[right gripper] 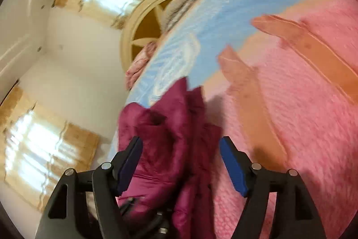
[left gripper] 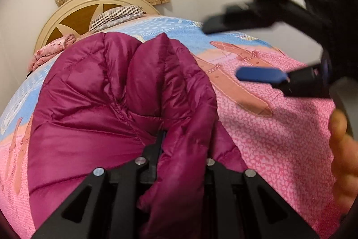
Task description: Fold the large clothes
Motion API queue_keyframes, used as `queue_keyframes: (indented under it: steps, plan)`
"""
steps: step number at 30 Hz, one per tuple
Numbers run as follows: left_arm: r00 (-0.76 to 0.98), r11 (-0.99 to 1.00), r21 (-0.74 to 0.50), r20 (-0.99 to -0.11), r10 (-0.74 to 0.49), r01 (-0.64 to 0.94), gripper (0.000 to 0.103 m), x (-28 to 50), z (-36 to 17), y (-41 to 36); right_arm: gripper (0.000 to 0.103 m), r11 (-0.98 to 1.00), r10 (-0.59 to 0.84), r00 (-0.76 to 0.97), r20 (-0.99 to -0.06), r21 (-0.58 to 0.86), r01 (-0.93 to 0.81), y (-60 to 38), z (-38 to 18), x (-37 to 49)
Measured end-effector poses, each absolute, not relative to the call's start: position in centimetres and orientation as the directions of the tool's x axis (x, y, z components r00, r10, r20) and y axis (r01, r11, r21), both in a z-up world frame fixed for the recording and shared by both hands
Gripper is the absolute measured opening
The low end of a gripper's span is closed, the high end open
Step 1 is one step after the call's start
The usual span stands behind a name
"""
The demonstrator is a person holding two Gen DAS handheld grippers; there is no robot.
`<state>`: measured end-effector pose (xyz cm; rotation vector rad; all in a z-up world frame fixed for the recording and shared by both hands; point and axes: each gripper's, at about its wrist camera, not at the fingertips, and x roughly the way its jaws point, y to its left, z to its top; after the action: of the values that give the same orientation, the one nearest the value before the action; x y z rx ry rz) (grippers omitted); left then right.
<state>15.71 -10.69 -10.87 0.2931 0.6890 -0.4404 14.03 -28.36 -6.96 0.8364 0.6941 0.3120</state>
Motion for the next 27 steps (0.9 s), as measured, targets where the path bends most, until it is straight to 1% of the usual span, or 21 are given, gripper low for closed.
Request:
queue_keyframes:
  steps: [2, 3, 7, 8, 9, 10, 11, 12, 16, 18, 20, 21, 22, 23, 25, 27]
  plan:
    - [0.686, 0.869, 0.112, -0.665, -0.295, 0.483, 0.018, 15.6, -10.9, -10.7, 0.072, 0.680, 0.532, 0.704, -0.470, 0.733, -0.025, -27.0, -6.4, 16.0]
    - [0.688, 0.867, 0.117, -0.663, -0.295, 0.485, 0.018, 15.5, -10.9, -10.6, 0.072, 0.720, 0.532, 0.676, -0.511, 0.693, -0.043, -25.7, -6.0, 17.1]
    - [0.678, 0.866, 0.101, -0.669, -0.306, 0.490, 0.018, 15.5, -10.7, -10.3, 0.072, 0.805, 0.522, 0.615, -0.592, 0.581, -0.124, -22.8, -5.0, 20.0]
    - [0.675, 0.867, 0.094, -0.670, -0.309, 0.490, 0.018, 15.6, -10.6, -10.2, 0.060, 0.830, 0.500, 0.607, -0.618, 0.541, -0.133, -22.1, -4.9, 20.7]
    - [0.672, 0.867, 0.090, -0.672, -0.310, 0.490, 0.018, 15.7, -10.5, -10.1, 0.037, 0.847, 0.484, 0.594, -0.642, 0.513, -0.136, -21.6, -5.1, 21.4]
    - [0.668, 0.867, 0.087, -0.676, -0.311, 0.491, 0.019, 15.8, -10.3, -10.0, 0.032, 0.853, 0.479, 0.582, -0.658, 0.504, -0.133, -21.5, -5.4, 21.7]
    - [0.666, 0.866, 0.087, -0.678, -0.310, 0.492, 0.022, 15.7, -10.2, -9.9, 0.029, 0.854, 0.478, 0.569, -0.670, 0.506, -0.122, -21.5, -5.9, 22.2]
    - [0.665, 0.865, 0.091, -0.681, -0.307, 0.493, 0.024, 15.7, -10.0, -9.9, 0.025, 0.852, 0.479, 0.558, -0.678, 0.512, -0.109, -21.6, -6.4, 22.5]
    - [0.666, 0.842, 0.159, -0.692, -0.277, 0.515, 0.027, 14.4, -8.6, -9.8, 0.022, 0.848, 0.485, 0.537, -0.690, 0.522, -0.095, -22.1, -8.1, 24.1]
    - [0.654, 0.824, 0.154, -0.693, -0.303, 0.545, 0.031, 13.3, -7.5, -8.8, 0.021, 0.854, 0.476, 0.539, -0.695, 0.511, -0.096, -21.8, -8.5, 24.2]
    - [0.632, 0.804, 0.099, -0.678, -0.377, 0.586, 0.041, 12.1, -6.0, -6.7, 0.021, 0.867, 0.458, 0.545, -0.702, 0.490, -0.097, -21.7, -8.8, 23.7]
    - [0.623, 0.795, 0.073, -0.666, -0.410, 0.602, 0.043, 11.6, -5.3, -5.5, 0.021, 0.868, 0.456, 0.546, -0.703, 0.486, -0.099, -21.6, -8.9, 23.9]
    - [0.621, 0.792, 0.050, -0.651, -0.436, 0.609, 0.048, 11.3, -4.4, -4.1, 0.021, 0.866, 0.458, 0.546, -0.701, 0.490, -0.097, -21.7, -9.2, 23.8]
    - [0.626, 0.795, 0.037, -0.639, -0.447, 0.606, 0.056, 11.3, -3.8, -3.0, 0.021, 0.863, 0.461, 0.547, -0.699, 0.495, -0.095, -21.9, -9.4, 23.9]
    - [0.649, 0.814, 0.014, -0.611, -0.453, 0.581, 0.065, 12.3, -2.7, -1.0, 0.021, 0.855, 0.472, 0.556, -0.684, 0.509, -0.100, -22.0, -9.8, 23.9]
    - [0.707, 0.867, 0.023, -0.590, -0.391, 0.498, 0.065, 14.6, -2.0, 0.9, 0.021, 0.848, 0.479, 0.564, -0.673, 0.521, -0.099, -22.2, -10.1, 23.7]
